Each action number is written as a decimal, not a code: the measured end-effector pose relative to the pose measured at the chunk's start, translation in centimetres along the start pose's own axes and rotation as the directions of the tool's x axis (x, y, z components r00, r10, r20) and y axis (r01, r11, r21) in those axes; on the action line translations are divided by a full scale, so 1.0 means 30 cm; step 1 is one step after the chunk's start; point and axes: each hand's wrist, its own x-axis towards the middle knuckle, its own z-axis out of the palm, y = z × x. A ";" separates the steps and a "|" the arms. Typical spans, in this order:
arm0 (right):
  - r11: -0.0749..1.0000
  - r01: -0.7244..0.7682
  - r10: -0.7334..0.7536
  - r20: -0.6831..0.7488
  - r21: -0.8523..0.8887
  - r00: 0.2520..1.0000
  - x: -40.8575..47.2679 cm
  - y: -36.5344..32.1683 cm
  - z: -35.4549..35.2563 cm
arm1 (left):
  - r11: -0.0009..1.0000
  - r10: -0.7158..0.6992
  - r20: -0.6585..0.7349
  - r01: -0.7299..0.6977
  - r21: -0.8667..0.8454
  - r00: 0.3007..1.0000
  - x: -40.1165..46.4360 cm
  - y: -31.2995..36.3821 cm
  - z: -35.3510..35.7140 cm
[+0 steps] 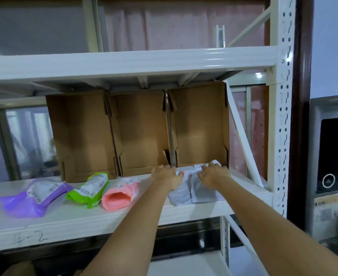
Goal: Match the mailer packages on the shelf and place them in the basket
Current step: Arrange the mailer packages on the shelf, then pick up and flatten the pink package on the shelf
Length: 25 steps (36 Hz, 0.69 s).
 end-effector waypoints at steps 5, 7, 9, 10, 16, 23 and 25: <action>0.991 0.068 -0.071 0.021 0.115 0.997 -0.014 -0.137 -0.044 | 0.998 -0.063 0.004 0.063 -0.010 0.998 -0.065 -0.136 -0.090; 0.984 0.098 -0.105 0.037 0.149 0.994 -0.023 -0.218 -0.050 | 0.993 -0.117 0.003 0.117 -0.009 0.993 -0.104 -0.198 -0.124; 0.976 0.139 -0.150 0.055 0.166 0.987 -0.033 -0.303 -0.051 | 0.984 -0.175 -0.013 0.175 -0.018 0.985 -0.141 -0.273 -0.140; 0.969 0.166 -0.180 0.063 0.181 0.982 -0.038 -0.346 -0.052 | 0.980 -0.199 -0.017 0.198 -0.034 0.980 -0.158 -0.311 -0.143; 0.916 0.254 -0.288 0.067 0.311 0.955 -0.085 -0.587 -0.094 | 0.951 -0.275 0.026 0.276 -0.139 0.961 -0.271 -0.497 -0.133; 0.886 0.333 -0.376 0.080 0.323 0.923 -0.152 -0.690 -0.099 | 0.949 -0.240 0.112 0.257 -0.182 0.964 -0.322 -0.569 -0.057; 0.904 0.331 -0.360 0.067 0.269 0.930 -0.159 -0.698 -0.084 | 0.959 -0.235 0.045 0.239 -0.155 0.971 -0.326 -0.566 -0.028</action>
